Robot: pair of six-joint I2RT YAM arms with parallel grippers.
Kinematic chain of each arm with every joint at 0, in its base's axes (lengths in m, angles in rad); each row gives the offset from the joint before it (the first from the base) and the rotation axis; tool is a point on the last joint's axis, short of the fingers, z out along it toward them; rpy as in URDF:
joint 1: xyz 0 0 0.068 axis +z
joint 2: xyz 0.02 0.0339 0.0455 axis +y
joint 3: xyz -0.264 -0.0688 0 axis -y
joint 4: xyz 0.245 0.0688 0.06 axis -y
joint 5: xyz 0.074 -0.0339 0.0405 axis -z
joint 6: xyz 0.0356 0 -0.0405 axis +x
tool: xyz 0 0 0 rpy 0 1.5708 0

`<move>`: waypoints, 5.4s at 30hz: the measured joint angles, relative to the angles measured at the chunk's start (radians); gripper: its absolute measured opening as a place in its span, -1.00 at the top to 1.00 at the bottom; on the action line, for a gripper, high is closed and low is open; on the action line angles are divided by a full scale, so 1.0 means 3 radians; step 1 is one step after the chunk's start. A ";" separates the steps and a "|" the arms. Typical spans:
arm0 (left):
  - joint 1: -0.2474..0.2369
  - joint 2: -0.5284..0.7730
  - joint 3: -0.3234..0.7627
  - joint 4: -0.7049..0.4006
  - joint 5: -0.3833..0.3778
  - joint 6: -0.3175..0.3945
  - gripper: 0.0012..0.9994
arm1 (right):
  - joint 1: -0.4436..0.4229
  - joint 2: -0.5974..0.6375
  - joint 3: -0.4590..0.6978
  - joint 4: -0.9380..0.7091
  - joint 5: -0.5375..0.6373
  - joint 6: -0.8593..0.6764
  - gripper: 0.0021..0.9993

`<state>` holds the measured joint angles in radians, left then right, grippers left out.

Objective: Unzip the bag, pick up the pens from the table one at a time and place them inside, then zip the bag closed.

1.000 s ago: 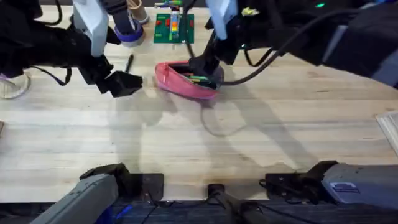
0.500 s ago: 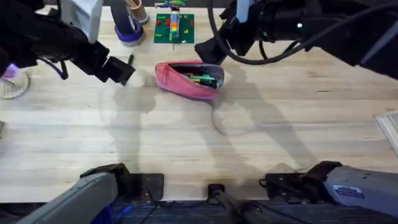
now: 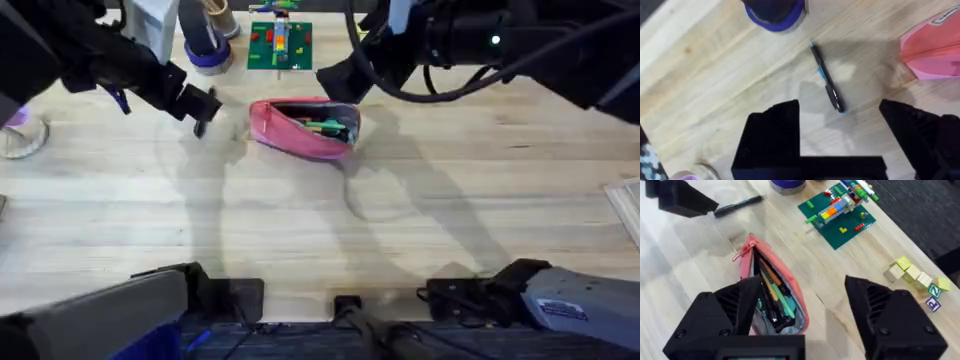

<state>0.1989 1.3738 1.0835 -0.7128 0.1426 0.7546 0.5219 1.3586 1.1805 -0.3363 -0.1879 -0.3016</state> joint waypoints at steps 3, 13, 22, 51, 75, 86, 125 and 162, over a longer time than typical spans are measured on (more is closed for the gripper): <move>0.0000 0.0119 -0.0001 0.0010 -0.0056 -0.0085 -0.99 | -0.0023 0.0000 0.0000 0.0000 0.0000 0.0009 -0.99; 0.0000 0.0659 -0.0001 0.0171 -0.0119 -0.0180 -0.99 | -0.0047 0.0000 0.0000 -0.0001 0.0000 0.0011 -0.99; 0.0000 0.1046 0.0000 0.0421 -0.0119 -0.0185 -0.99 | -0.0049 0.0000 0.0000 -0.0002 0.0000 0.0011 -0.99; -0.0022 0.1283 0.0070 0.0308 0.0113 -0.0232 0.47 | -0.0053 0.0000 0.0000 -0.0003 0.0000 0.0011 -0.99; -0.0012 0.1165 0.0067 0.0332 0.0026 -0.0541 0.92 | -0.0095 -0.0101 0.0000 -0.0186 0.0000 0.0011 -0.99; -0.0010 0.0130 0.0063 0.0236 0.0153 -0.0548 0.92 | -0.0157 -0.0668 0.0000 -0.0965 -0.0001 0.0034 -0.99; -0.1157 0.0000 0.0063 0.0005 0.2141 0.1722 0.92 | -0.0157 -0.1757 0.0000 -0.2047 -0.0002 0.0209 -0.99; -0.1212 0.0927 0.0063 -0.0006 0.1153 0.1837 0.75 | -0.0157 -0.1757 0.0000 -0.1946 -0.0003 0.0210 -0.99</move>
<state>-0.1646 1.6520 1.1023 -0.7147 0.4885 1.3056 0.4747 0.8314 1.1805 -0.9199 -0.1886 -0.2386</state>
